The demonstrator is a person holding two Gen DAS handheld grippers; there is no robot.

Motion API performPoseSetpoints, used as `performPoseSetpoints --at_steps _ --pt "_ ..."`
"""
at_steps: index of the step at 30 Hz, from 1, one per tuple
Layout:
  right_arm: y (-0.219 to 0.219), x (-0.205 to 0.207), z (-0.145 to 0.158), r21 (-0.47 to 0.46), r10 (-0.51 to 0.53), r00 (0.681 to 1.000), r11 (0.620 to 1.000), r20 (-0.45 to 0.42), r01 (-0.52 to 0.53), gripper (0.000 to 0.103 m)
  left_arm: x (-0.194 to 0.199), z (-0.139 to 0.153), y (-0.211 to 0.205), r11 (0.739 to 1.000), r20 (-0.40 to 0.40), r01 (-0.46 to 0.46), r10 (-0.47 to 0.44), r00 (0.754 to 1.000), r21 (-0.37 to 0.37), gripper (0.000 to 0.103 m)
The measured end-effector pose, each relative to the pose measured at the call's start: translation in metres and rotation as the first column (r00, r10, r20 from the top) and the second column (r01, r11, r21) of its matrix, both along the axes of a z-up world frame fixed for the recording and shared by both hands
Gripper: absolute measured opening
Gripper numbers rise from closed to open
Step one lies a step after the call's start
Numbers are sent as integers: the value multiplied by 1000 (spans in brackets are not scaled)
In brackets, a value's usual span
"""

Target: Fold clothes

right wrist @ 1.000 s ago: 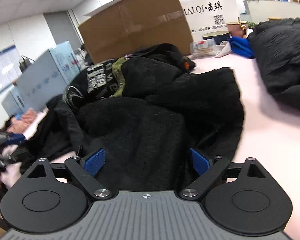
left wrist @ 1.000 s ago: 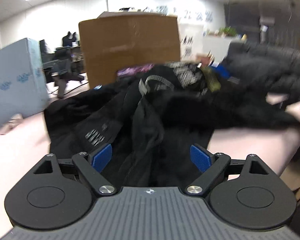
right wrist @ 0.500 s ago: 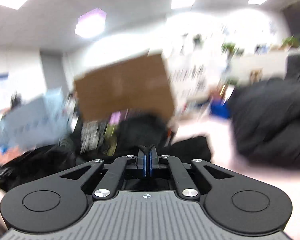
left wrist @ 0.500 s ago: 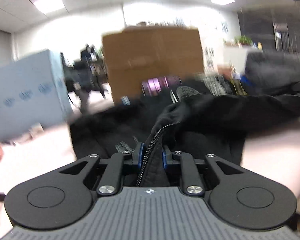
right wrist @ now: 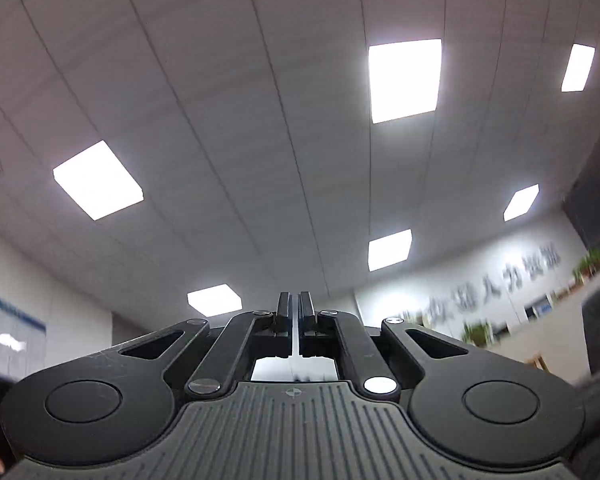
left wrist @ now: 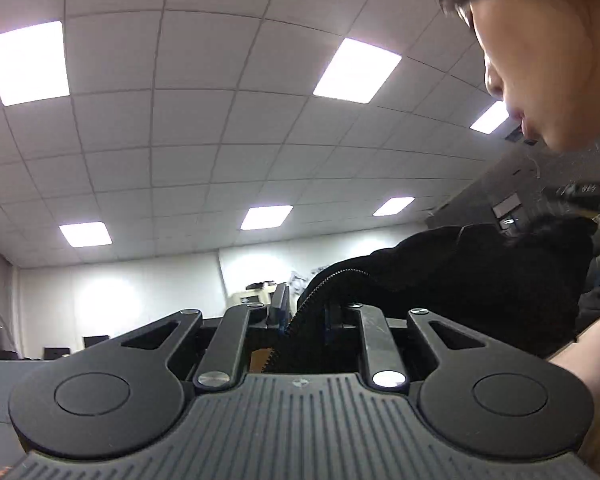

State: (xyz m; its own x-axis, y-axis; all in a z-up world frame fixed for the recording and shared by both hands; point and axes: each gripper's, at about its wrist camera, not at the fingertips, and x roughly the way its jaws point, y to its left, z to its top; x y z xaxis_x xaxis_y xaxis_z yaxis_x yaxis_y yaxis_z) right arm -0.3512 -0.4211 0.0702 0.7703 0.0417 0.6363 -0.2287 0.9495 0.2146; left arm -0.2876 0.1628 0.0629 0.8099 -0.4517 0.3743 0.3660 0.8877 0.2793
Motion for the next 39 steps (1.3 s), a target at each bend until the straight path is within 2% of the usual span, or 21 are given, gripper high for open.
performPoseSetpoints --at_steps 3,9,11,12,14,15,16,18,21,24,25,28,29,30,31,33,34,35,36,37,39 --pt "-5 -5 1 -7 -71 997 997 -14 70 3 -2 -6 10 1000 -53 -9 9 999 5 14" --pt "-3 42 -5 -66 -32 981 998 -190 20 3 31 -25 10 997 -181 -55 63 982 45 17" --pt "-3 58 -5 -57 -10 976 998 -220 -3 10 44 -30 8 993 -218 -86 101 971 79 17" --pt "-6 67 -4 -50 1 973 999 -233 -13 13 48 -31 7 990 -226 -103 122 966 94 20" --pt "-8 84 -1 -49 9 968 999 -251 -22 31 61 -30 9 986 -232 -148 163 959 81 47" --pt "-10 94 0 -50 13 965 998 -263 -27 34 67 -28 13 985 -230 -164 173 958 58 71" --pt "-11 107 0 -50 14 960 998 -279 -29 35 71 -24 17 985 -231 -169 172 958 34 83" --pt "-15 133 2 -39 11 948 999 -318 -25 36 72 -12 28 990 -236 -138 131 963 -10 83" --pt "-18 169 7 -20 15 932 999 -362 -24 43 68 4 30 992 -224 -123 114 968 -24 85" --pt "-22 213 13 -30 42 904 998 -425 -60 58 70 2 40 997 -297 -76 65 953 -27 93" --pt "-22 230 14 -37 49 891 997 -451 -73 62 72 -2 44 997 -348 -72 59 936 -23 93" --pt "-14 278 12 -68 60 838 991 -542 -115 67 76 -24 48 990 -513 -134 139 847 47 93" --pt "-9 293 9 -79 58 820 989 -569 -125 69 73 -33 50 982 -558 -167 190 808 92 93" --pt "-4 309 6 -94 53 800 986 -598 -136 70 71 -44 52 962 -616 -218 273 739 164 93" --pt "1 327 1 -117 42 775 982 -631 -149 73 68 -57 55 934 -670 -264 356 651 240 93" --pt "13 358 -8 -167 10 726 971 -688 -171 76 63 -68 65 907 -716 -297 418 559 298 93" --pt "18 371 -13 -187 -5 706 966 -709 -181 76 59 -79 69 883 -748 -317 464 474 346 93" --pt "22 385 -19 -205 -16 682 959 -732 -198 76 56 -87 75 872 -774 -325 479 413 366 94" --pt "28 402 -26 -225 -29 647 948 -762 -223 76 49 -91 77 874 -796 -328 469 382 357 94" --pt "32 415 -34 -240 -40 616 939 -787 -246 77 42 -91 78 880 -812 -329 453 367 343 94" --pt "35 437 -53 -237 -34 548 922 -836 -305 77 34 -88 83 890 -832 -332 426 356 313 94"
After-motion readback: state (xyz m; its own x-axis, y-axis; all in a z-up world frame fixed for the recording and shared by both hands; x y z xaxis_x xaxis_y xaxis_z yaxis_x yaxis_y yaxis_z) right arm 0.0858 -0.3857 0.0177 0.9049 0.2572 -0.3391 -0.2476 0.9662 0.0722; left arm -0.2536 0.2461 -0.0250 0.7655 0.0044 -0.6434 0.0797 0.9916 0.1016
